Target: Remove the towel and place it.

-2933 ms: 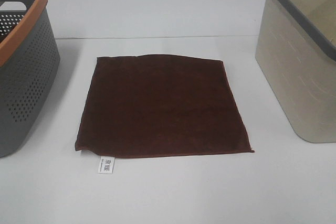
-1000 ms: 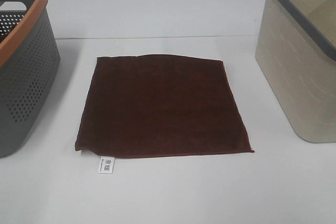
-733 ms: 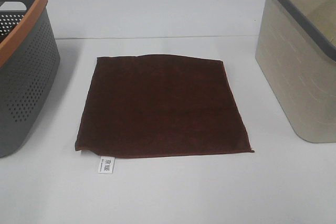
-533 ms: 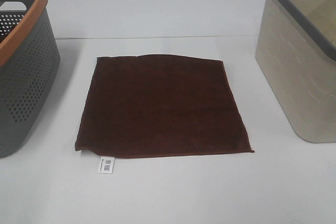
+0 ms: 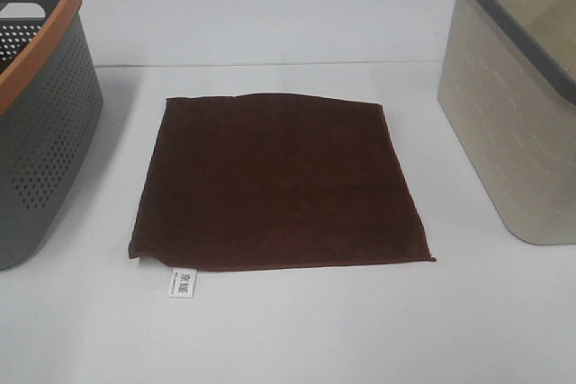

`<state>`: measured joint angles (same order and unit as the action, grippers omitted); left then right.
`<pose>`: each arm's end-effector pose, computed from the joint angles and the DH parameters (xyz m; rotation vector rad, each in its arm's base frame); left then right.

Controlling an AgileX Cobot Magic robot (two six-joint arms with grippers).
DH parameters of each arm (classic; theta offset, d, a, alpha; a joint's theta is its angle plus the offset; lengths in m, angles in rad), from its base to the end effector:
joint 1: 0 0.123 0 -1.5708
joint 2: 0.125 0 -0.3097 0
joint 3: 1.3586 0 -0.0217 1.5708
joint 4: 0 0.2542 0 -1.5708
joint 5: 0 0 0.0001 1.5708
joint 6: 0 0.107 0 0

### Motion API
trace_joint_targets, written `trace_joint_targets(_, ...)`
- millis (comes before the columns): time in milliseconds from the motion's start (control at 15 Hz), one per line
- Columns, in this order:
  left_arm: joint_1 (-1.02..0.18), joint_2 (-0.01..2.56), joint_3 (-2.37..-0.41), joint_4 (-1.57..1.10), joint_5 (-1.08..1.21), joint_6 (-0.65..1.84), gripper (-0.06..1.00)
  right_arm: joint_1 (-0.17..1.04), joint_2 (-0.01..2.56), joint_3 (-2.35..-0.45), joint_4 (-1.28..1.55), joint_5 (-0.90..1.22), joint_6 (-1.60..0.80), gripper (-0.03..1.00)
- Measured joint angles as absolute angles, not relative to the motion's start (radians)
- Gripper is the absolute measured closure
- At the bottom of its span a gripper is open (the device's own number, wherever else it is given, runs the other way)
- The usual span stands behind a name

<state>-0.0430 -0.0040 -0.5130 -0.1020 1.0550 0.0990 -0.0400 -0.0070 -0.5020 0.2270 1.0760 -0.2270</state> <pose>-0.0150 -0.0088 0.2763 0.1486 2.0130 -0.0860 -0.0150 0.0218 0.2727 -0.2033 2.0210 0.1040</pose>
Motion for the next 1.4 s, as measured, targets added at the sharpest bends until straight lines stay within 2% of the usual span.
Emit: trace_joint_targets(1400,-0.043,-0.004,-0.513,-0.102,1.055,0.099,0.06,-0.04,-0.007,-0.502,0.227,1.076,-0.227,0.28)
